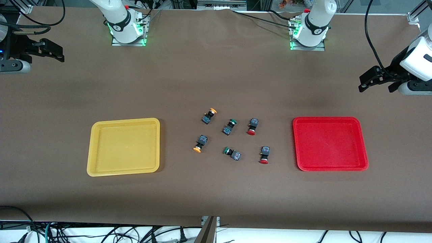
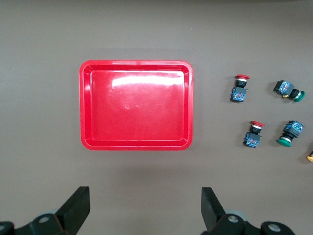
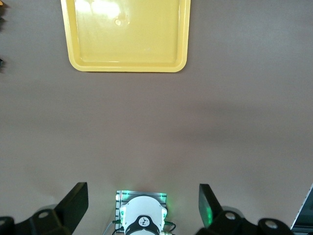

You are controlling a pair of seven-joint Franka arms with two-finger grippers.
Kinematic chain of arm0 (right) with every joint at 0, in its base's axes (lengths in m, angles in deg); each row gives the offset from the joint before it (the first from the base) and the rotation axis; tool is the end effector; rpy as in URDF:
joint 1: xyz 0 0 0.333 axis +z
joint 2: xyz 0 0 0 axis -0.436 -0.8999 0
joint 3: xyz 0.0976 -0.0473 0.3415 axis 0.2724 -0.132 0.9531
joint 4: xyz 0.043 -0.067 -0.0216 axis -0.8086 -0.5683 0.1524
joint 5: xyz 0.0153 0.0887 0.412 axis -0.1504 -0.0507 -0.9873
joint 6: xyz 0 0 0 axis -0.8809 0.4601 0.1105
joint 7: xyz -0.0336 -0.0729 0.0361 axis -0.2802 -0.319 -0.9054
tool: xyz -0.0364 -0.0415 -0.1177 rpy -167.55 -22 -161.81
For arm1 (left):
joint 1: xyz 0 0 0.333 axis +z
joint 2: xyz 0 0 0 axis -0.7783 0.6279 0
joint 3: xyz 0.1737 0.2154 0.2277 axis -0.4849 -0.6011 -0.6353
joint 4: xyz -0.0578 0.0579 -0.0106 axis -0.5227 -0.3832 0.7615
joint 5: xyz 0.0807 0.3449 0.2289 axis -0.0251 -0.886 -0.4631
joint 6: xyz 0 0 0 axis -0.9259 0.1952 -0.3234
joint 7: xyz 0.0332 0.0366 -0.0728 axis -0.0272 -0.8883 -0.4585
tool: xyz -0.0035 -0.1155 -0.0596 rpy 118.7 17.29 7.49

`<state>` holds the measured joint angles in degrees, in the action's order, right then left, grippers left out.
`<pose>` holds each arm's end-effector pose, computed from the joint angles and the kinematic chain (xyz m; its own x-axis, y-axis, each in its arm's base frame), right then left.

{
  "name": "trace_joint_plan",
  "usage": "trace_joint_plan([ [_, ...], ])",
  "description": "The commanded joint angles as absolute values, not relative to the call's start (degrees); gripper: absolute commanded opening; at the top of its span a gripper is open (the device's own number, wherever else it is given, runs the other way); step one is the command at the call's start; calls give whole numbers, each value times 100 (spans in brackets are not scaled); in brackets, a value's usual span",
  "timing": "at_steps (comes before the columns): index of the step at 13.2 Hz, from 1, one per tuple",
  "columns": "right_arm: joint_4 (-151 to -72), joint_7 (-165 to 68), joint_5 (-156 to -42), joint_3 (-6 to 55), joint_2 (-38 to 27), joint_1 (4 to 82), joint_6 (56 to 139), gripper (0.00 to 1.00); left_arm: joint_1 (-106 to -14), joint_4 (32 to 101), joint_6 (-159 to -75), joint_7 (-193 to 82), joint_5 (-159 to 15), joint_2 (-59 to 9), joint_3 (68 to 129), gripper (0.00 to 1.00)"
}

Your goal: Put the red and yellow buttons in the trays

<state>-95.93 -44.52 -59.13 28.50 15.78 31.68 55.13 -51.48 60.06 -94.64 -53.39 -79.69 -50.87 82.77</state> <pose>0.5567 0.0323 0.6613 0.9746 0.0777 -0.2102 0.0897 -0.9948 0.0479 0.5884 -0.0300 0.6271 0.9992 0.0284 0.0266 0.0280 -0.9994 0.0181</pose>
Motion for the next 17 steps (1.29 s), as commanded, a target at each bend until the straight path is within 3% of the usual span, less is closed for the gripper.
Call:
trace_joint_plan([
  [1,-9468,-4538,-5843,2873,1533,3139,5499,100,-5172,5852,-9418,-5316,-7965,-4994,8271,100],
  [8,-9450,-4537,-5886,2874,1270,3130,5578,100,-5172,5852,-9418,-5316,-7965,-4950,8271,100],
  [13,-9459,-4433,-5904,3013,235,3348,6087,100,-5172,5852,-9462,-5316,-7965,-4906,8271,100],
  [17,-9468,-2329,-6166,3032,-793,4051,7368,100,-5172,5852,-9558,-5316,-7965,-4889,8271,100],
])
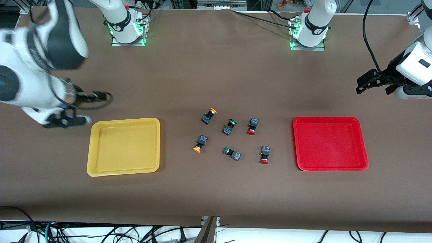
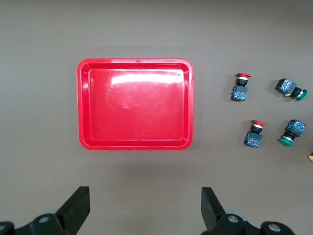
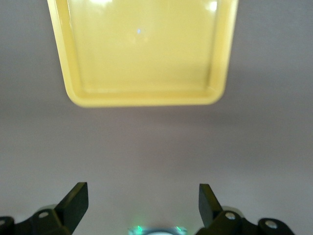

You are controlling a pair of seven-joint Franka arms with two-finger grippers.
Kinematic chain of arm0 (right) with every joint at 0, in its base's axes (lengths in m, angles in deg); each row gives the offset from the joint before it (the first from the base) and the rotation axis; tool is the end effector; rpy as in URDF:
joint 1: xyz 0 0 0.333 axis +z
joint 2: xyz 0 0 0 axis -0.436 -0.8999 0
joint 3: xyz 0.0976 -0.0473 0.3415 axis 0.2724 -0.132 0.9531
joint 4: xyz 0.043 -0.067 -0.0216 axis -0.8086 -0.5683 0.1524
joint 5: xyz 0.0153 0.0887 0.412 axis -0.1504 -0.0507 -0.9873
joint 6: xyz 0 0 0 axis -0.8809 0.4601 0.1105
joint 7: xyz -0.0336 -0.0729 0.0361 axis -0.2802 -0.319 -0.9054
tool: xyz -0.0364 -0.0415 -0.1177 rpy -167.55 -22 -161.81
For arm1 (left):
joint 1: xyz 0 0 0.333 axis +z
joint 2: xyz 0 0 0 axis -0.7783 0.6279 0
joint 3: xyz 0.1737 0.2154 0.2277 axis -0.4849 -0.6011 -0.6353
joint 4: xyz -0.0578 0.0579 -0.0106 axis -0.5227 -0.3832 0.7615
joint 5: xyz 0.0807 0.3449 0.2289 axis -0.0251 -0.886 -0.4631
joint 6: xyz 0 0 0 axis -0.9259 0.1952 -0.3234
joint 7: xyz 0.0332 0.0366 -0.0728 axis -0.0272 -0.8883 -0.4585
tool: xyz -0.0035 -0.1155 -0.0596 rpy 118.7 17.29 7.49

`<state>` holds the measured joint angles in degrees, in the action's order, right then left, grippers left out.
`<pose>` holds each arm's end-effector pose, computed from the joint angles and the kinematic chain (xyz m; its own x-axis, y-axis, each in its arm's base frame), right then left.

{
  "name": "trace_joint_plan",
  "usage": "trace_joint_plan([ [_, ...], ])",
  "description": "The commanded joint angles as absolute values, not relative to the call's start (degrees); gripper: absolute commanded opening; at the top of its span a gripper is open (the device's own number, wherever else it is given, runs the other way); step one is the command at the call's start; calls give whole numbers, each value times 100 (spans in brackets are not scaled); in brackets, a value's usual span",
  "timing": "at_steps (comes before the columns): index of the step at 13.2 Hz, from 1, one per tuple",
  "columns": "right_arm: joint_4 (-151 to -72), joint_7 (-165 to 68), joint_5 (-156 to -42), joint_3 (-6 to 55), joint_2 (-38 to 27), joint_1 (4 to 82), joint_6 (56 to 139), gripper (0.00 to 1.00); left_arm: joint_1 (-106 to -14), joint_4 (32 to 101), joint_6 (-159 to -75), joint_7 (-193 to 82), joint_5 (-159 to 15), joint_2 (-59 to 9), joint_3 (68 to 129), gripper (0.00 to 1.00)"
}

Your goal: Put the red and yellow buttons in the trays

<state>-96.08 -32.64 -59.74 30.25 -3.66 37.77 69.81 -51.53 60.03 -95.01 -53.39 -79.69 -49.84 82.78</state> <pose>0.6607 0.1339 0.4626 0.9599 0.0144 -0.2801 0.0420 -0.9948 0.0928 0.5944 -0.0307 0.6173 0.9995 0.0275 0.0156 0.0272 -0.9995 0.0180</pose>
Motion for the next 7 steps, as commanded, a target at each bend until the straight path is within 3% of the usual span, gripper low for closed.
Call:
trace_joint_plan([
  [1,-9468,-1757,-6542,3032,-1039,4157,7745,100,-5172,5843,-9567,-5316,-7965,-4871,8271,100],
  [7,-9459,1242,-6994,3032,-2209,5502,10022,100,-5207,5843,-9585,-5299,-7992,-4627,8280,100],
])
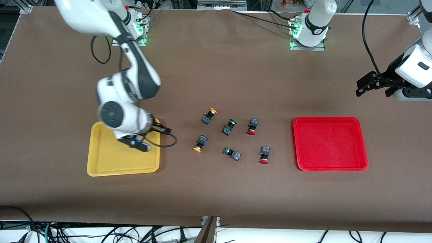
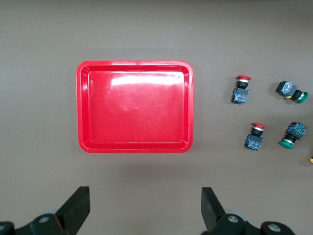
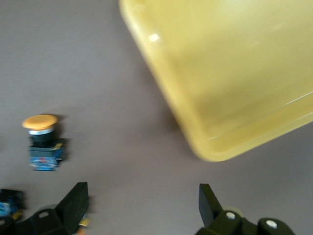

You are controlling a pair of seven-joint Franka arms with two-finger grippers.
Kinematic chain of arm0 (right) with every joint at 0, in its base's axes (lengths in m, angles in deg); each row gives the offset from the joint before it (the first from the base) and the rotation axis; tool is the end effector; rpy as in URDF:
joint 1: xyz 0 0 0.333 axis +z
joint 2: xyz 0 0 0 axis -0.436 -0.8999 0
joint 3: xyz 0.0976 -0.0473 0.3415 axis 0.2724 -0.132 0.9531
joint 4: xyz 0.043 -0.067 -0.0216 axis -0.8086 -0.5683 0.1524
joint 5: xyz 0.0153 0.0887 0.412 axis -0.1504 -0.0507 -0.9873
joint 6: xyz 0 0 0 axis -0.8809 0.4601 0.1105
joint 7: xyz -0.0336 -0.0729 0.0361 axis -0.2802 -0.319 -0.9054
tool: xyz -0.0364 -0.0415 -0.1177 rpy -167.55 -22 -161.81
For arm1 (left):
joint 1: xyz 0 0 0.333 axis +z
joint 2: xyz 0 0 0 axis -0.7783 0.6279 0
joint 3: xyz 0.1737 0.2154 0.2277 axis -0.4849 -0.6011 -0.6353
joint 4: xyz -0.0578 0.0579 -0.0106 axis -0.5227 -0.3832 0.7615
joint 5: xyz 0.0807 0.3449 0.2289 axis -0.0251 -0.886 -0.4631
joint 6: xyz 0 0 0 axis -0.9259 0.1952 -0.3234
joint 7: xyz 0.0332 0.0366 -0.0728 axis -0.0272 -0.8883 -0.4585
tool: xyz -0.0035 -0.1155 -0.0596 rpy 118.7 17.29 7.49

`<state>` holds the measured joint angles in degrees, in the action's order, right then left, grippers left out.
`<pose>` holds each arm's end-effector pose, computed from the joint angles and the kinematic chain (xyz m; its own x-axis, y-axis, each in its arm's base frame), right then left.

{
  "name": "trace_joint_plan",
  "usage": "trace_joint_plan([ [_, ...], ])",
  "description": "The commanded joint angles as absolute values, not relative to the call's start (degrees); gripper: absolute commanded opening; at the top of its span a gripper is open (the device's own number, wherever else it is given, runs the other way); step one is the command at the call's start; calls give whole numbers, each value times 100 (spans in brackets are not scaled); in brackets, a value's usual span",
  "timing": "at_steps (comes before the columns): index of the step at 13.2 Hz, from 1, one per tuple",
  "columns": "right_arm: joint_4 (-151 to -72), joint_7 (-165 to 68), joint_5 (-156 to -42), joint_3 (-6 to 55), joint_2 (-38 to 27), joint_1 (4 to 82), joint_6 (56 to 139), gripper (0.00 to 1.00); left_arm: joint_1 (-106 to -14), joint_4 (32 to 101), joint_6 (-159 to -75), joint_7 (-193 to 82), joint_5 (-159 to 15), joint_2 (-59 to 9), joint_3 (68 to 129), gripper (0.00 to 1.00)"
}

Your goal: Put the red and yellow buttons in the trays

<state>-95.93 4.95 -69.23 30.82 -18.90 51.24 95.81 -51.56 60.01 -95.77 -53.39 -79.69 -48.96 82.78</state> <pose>0.6736 0.3382 0.3007 0.8916 -0.4247 -0.1574 -0.4293 -0.9032 0.0054 0.6004 -0.0311 0.6095 0.9995 0.0272 0.0138 0.0270 -0.9995 0.0184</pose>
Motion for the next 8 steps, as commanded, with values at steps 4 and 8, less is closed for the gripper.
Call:
trace_joint_plan([
  [4,-9459,2194,-6959,3023,-2798,6083,11097,100,-5654,5808,-9629,-5255,-7939,-3504,8315,100],
  [8,-9459,2441,-6985,3032,-3046,6425,11379,100,-6409,5808,-11056,-5307,-7939,-2588,8315,100],
])
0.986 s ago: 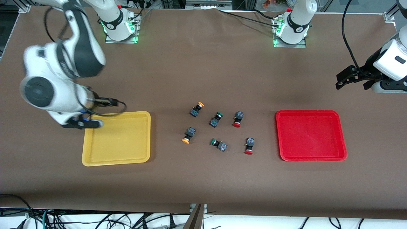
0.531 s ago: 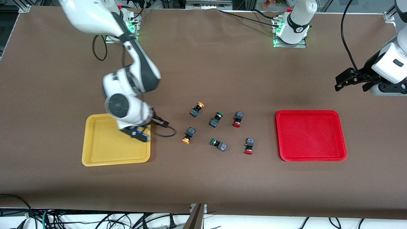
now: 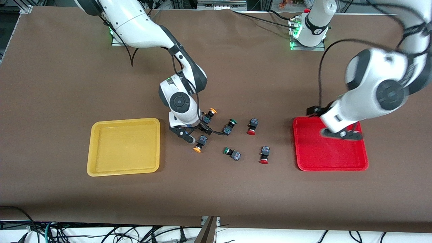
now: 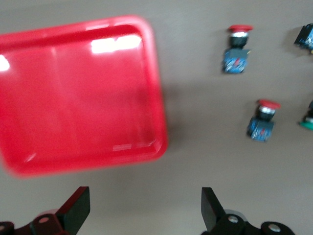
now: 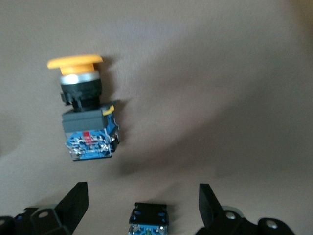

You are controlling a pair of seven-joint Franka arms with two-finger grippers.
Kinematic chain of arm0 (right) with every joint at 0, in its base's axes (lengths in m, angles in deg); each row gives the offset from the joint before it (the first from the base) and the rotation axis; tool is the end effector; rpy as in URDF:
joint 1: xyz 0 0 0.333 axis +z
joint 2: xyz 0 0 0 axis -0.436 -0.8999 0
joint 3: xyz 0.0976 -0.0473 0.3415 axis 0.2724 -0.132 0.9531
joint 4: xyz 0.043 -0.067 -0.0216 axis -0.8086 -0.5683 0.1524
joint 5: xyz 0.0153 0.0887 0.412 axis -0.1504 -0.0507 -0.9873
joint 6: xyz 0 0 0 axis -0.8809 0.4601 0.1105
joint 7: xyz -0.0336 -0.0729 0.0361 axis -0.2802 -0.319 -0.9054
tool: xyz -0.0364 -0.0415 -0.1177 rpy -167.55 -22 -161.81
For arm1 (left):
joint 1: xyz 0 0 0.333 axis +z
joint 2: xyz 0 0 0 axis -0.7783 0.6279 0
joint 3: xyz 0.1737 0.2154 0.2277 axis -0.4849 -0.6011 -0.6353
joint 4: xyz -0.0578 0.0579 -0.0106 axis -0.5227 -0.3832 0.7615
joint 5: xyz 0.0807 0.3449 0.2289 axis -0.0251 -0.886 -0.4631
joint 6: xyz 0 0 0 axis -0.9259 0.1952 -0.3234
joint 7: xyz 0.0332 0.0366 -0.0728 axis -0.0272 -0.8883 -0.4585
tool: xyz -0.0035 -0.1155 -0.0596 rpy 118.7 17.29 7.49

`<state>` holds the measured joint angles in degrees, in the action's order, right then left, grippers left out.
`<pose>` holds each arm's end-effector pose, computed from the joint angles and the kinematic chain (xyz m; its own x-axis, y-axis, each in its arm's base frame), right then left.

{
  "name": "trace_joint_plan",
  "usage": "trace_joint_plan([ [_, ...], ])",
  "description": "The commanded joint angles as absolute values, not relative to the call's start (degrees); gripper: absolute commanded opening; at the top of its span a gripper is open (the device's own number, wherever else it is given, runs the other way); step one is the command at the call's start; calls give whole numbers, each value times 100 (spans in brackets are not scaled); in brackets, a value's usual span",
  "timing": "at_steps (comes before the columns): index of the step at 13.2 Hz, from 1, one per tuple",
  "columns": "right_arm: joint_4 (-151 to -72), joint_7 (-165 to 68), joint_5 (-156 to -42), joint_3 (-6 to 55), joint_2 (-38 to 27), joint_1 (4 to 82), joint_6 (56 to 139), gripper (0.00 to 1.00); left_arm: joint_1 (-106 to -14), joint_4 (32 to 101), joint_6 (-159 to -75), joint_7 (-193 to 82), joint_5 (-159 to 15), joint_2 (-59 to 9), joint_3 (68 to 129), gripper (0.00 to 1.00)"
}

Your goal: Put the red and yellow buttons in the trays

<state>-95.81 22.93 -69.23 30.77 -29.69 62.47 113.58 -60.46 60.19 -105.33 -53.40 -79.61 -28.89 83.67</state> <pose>0.6182 0.4729 0.1822 0.8293 -0.5520 -0.0871 -0.5572 -0.8287 -0.0530 0.6675 -0.1470 0.3941 0.9755 -0.1364 -0.1724 -0.1343 -0.9907 0.0240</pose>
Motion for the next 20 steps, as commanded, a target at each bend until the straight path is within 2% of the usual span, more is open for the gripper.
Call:
trace_joint_plan([
  [1,-9459,2441,-6977,3023,-3046,6461,11370,100,-6499,5817,-11662,-5238,-7948,-2412,8315,100],
  [2,-9477,2441,-6977,3023,-3046,6478,11344,100,-6534,5817,-12129,-5237,-7930,-2219,8324,100],
  [5,-9512,2423,-7003,3032,-3055,6637,11291,99,-6640,5878,-12713,-5246,-7921,-1902,8482,100],
  [6,-9521,2389,-7003,3032,-3081,6637,11248,82,-6701,5887,-12818,-5246,-7930,-1761,8517,100],
  [8,-9521,2379,-7012,3032,-3107,6646,11247,24,-6745,5887,-13012,-5246,-7930,-1585,8535,100],
  [9,-9521,2371,-7012,3032,-3107,6646,11247,3,-6833,5887,-13082,-5289,-7922,-1575,8535,100],
  [11,-9512,2275,-7003,3023,-3055,6576,11169,0,-6965,5817,-13135,-5325,-7939,-1401,8526,100],
  [12,-9442,2083,-6951,2979,-2968,6436,10803,0,-6965,5825,-13397,-5255,-7965,-1313,8526,100],
  [14,-9380,909,-7012,2988,-2617,5822,9968,0,-6921,5825,-13977,-5141,-8009,-1058,8526,100],
  [15,-9371,277,-7003,2988,-2476,5498,9546,0,-6965,5843,-14249,-5149,-8001,-935,8526,95],
  [16,-9371,-304,-6942,2979,-2379,5216,9246,0,-6983,5887,-14461,-5149,-8009,-847,8526,92],
  [18,-9371,-1360,-6906,2848,-2360,4662,8876,0,-6948,5905,-14777,-5053,-8201,-575,8526,91],
  [19,-9397,-1991,-6906,2673,-2386,4398,8787,0,-6956,5922,-15023,-5018,-8229,-478,8526,77],
  [20,-9406,-2528,-6906,2549,-2430,4187,8795,0,-6965,5931,-15043,-5017,-8229,-468,8518,58],
])
